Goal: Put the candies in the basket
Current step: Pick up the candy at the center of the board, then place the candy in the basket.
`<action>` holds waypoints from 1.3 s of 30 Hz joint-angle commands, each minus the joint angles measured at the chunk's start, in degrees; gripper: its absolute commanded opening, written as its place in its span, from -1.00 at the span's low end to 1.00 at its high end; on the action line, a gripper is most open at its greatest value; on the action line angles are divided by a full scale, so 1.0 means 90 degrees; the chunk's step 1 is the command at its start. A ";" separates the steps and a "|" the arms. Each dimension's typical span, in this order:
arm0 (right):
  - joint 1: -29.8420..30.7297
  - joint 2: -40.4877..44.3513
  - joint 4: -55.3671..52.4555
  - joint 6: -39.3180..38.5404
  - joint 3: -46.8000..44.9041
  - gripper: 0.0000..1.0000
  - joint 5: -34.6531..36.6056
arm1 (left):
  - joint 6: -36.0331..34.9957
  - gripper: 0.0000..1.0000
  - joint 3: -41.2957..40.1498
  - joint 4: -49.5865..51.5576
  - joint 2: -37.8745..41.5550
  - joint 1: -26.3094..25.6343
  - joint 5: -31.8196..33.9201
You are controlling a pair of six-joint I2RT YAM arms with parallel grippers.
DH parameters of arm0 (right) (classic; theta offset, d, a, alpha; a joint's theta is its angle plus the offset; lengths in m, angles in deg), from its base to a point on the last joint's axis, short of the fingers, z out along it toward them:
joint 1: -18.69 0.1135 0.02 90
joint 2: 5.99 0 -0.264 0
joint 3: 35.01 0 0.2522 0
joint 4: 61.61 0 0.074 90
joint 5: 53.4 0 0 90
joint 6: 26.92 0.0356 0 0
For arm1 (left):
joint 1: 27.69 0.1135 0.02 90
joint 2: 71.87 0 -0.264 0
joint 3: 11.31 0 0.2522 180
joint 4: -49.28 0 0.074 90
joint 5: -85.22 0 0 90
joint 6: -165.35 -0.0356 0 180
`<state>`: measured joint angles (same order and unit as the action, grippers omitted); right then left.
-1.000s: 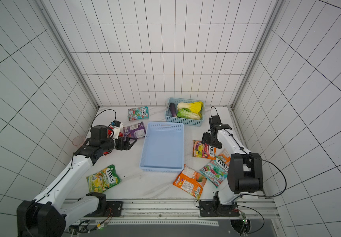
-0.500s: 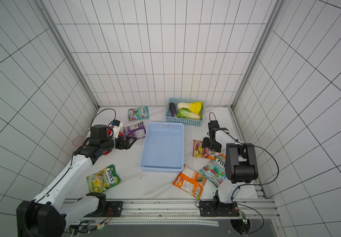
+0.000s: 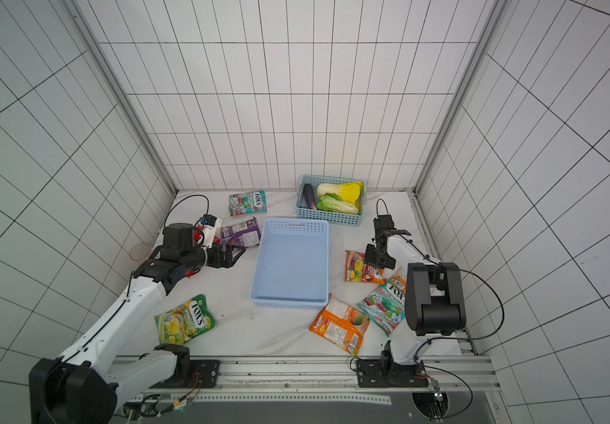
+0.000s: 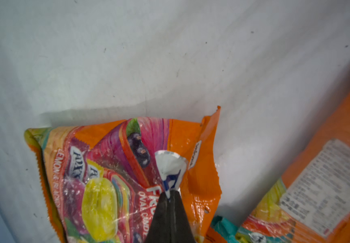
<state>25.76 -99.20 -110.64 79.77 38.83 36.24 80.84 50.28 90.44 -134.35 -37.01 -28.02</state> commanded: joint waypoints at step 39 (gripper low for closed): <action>0.1825 0.0500 0.1440 0.3401 0.1824 -1.00 -0.2030 | 0.0041 0.97 0.0142 -0.0006 0.0213 0.0182 0.0077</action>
<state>41.06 -92.17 -102.88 106.19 51.79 19.46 80.95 50.32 90.26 -133.39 -35.81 -27.54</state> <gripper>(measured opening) 0.044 0.983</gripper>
